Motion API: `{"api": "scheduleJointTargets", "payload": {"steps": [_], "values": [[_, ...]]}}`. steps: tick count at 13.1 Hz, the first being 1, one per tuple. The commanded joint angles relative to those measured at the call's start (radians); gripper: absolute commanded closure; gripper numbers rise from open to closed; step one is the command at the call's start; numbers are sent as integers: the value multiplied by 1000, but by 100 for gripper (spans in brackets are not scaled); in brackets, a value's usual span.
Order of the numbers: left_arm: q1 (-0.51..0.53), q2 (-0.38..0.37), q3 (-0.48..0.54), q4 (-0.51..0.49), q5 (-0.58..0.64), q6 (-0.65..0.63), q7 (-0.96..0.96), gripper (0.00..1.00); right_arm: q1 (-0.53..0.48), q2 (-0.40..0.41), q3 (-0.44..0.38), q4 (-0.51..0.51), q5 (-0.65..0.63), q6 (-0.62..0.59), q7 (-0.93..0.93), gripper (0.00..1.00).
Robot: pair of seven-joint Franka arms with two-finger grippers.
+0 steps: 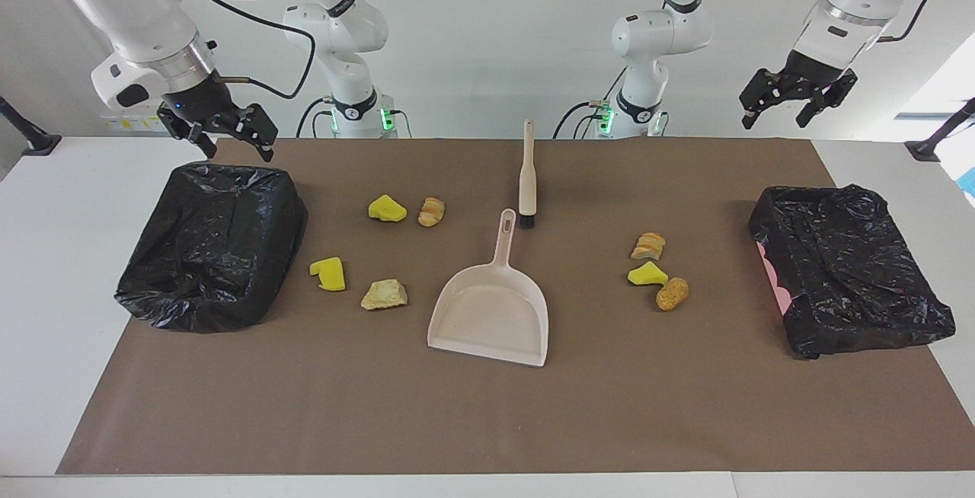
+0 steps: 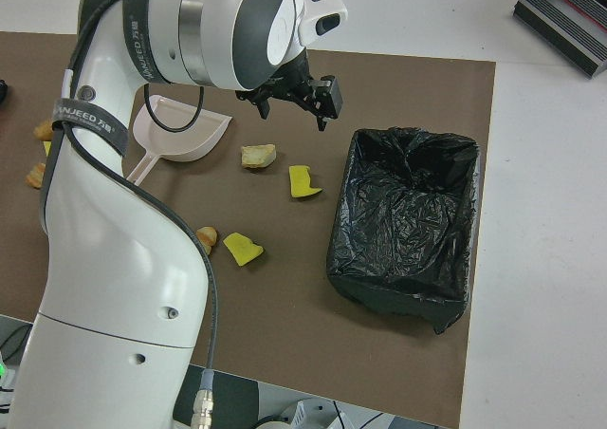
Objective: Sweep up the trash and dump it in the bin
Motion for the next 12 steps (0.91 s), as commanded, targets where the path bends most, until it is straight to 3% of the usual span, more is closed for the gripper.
{"api": "scheduleJointTargets", "payload": {"steps": [1, 12], "values": [[-15, -16, 4, -9, 2, -12, -11, 0, -3, 4, 6, 2, 1, 6, 22, 0], [-1, -15, 5, -9, 2, 10, -7, 0, 33, -2, 9, -13, 3, 39, 43, 0]]}}
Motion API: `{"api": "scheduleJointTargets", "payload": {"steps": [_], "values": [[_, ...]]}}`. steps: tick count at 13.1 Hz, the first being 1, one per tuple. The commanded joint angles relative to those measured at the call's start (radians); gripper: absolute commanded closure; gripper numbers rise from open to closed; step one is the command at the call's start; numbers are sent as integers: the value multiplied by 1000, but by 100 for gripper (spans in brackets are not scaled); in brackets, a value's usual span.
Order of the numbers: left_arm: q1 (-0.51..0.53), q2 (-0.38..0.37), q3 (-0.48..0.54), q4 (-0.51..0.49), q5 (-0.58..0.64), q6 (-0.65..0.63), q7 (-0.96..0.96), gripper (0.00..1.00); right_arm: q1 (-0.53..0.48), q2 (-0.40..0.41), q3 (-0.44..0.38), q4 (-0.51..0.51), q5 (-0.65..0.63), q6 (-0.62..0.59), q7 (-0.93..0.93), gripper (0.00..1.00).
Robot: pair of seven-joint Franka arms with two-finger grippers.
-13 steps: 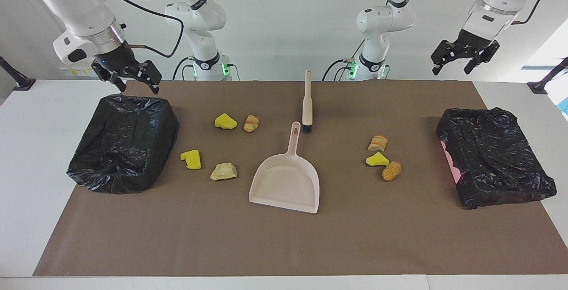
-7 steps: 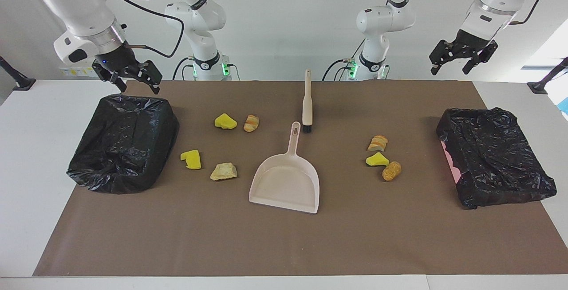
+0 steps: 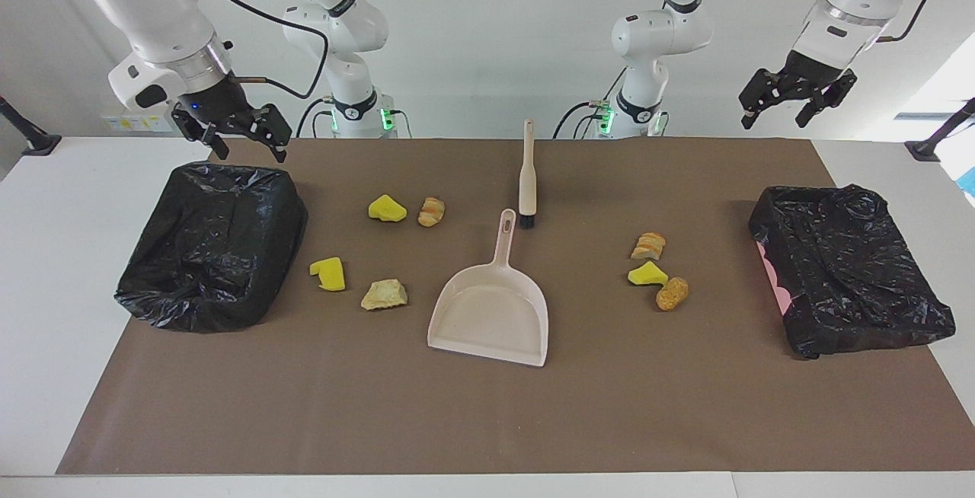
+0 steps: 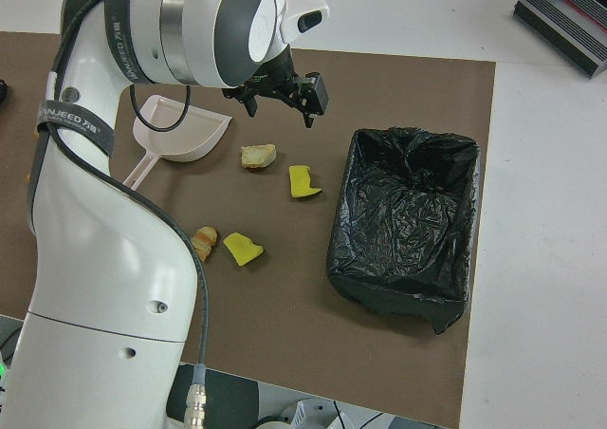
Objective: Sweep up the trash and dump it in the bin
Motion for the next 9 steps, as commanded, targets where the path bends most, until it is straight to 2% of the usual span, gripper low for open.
{"api": "scheduleJointTargets", "payload": {"steps": [1, 4, 9], "values": [[-2, -15, 4, -9, 2, 17, -2, 0, 13, -2, 7, -12, 1, 33, 25, 0], [0, -15, 5, -14, 2, 20, 1, 0, 45, 8, 9, -13, -1, 49, 65, 0], [1, -16, 8, -17, 2, 20, 1, 0, 139, 88, 9, -45, -1, 148, 120, 0]]}}
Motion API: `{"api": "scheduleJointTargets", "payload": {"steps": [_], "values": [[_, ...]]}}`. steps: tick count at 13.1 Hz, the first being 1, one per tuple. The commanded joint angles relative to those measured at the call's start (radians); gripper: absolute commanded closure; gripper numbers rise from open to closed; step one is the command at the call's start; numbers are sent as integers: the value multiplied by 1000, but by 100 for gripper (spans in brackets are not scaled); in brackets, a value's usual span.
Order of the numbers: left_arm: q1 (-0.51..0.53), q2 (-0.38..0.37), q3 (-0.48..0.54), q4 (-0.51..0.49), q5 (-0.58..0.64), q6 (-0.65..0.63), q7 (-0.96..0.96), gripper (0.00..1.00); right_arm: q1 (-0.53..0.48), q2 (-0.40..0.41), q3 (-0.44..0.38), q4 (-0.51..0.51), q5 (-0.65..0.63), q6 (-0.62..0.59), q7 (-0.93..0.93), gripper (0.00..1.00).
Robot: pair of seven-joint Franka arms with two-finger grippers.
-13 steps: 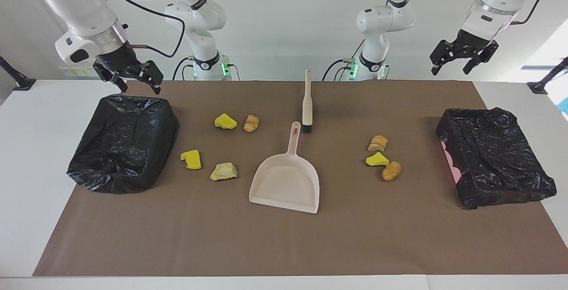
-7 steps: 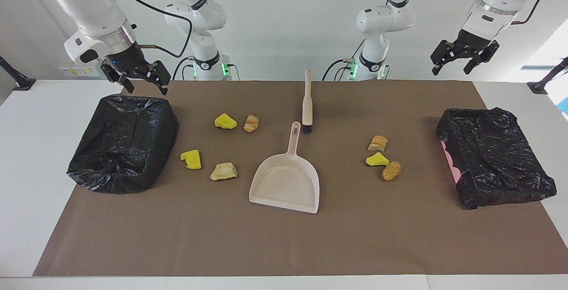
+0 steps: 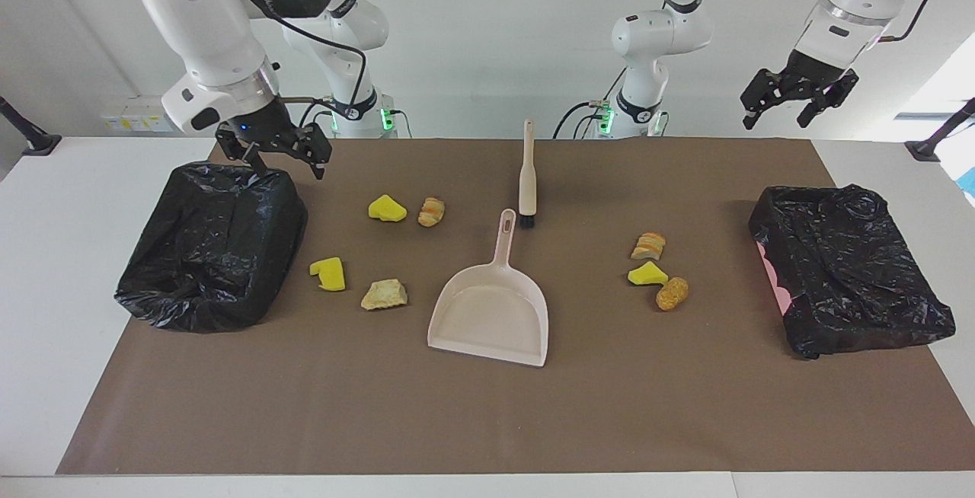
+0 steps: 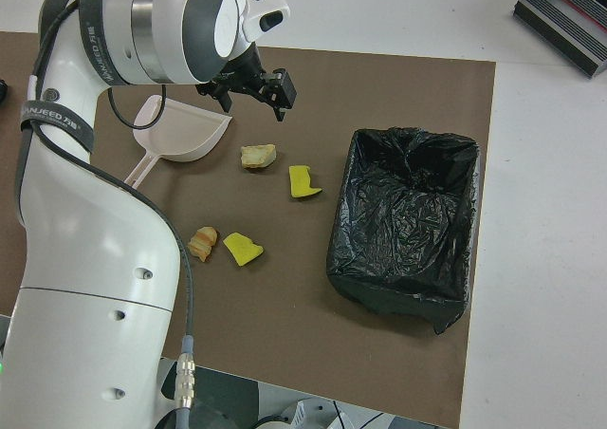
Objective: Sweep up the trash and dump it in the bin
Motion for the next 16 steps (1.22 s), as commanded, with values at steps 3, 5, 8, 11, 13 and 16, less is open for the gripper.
{"api": "scheduleJointTargets", "payload": {"steps": [3, 5, 8, 11, 13, 16], "values": [[-1, -18, 2, -21, 2, 16, -2, 0, 91, 79, 6, -47, 0, 129, 162, 0], [-2, -22, 2, -26, 0, 16, -4, 0, 134, 113, 6, -52, 0, 178, 219, 0], [-11, -24, 2, -27, 0, 11, -5, 0, 183, 130, 6, -98, -2, 266, 288, 0], [-17, -25, -4, -31, -1, 8, -8, 0, 246, 159, 6, -107, -26, 303, 383, 0], [-16, -25, -2, -29, -1, 13, -1, 0, 292, 180, 6, -113, -28, 326, 446, 0], [-8, -25, 1, -29, -1, 13, -1, 0, 356, 229, 6, -113, -28, 372, 561, 0]]}}
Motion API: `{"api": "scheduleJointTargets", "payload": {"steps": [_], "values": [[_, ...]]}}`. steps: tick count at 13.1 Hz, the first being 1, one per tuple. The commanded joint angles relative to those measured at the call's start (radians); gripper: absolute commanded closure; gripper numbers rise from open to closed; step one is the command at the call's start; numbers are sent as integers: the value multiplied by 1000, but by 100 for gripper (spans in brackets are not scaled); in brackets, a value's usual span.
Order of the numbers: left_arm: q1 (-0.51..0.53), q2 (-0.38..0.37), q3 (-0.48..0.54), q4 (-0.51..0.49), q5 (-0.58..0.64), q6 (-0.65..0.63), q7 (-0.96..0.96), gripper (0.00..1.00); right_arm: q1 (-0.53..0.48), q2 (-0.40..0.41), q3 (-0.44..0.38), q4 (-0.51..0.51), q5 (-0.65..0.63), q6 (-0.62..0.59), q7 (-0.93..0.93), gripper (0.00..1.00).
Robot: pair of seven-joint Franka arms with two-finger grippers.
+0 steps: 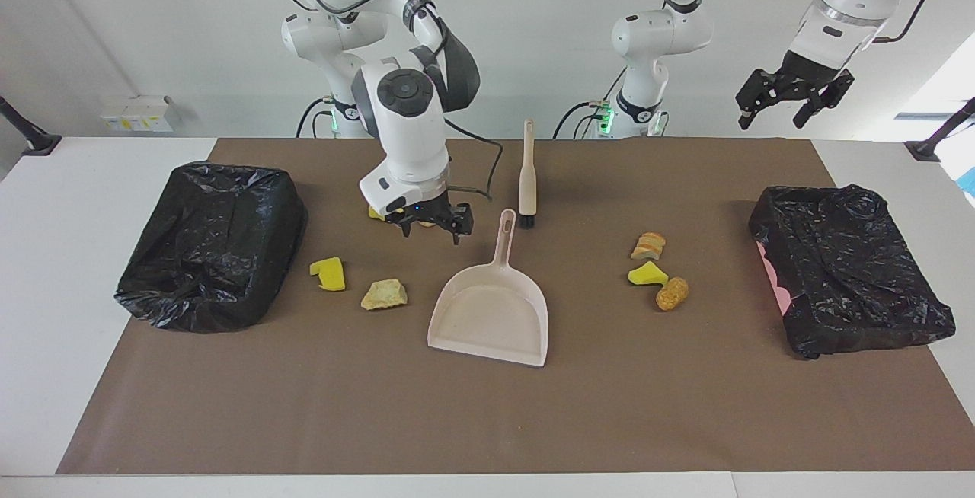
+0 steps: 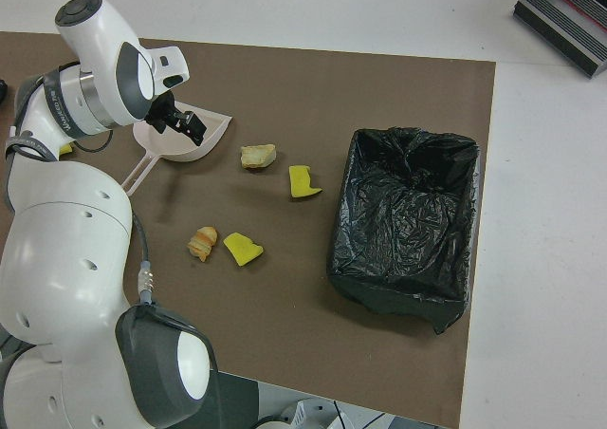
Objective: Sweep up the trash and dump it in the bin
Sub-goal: 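Reach the right gripper to the dustpan handle and grasp it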
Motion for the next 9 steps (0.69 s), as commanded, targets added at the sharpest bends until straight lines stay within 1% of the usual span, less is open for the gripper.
{"api": "scheduleJointTargets", "payload": {"steps": [1, 3, 7, 9], "values": [[-6, -25, 11, -28, -1, 13, -1, 0, 46, 41, 2, -5, -17, 46, 82, 0], [-6, -25, 11, -30, -1, 13, -1, 0, 100, 77, 0, -5, -20, 79, 119, 0], [-12, -24, 12, -26, -1, 5, -5, 0, 161, 130, 2, -5, -20, 142, 162, 0], [-14, -25, 12, -26, -1, 10, -1, 0, 166, 146, 2, -5, -22, 158, 162, 0]]}}
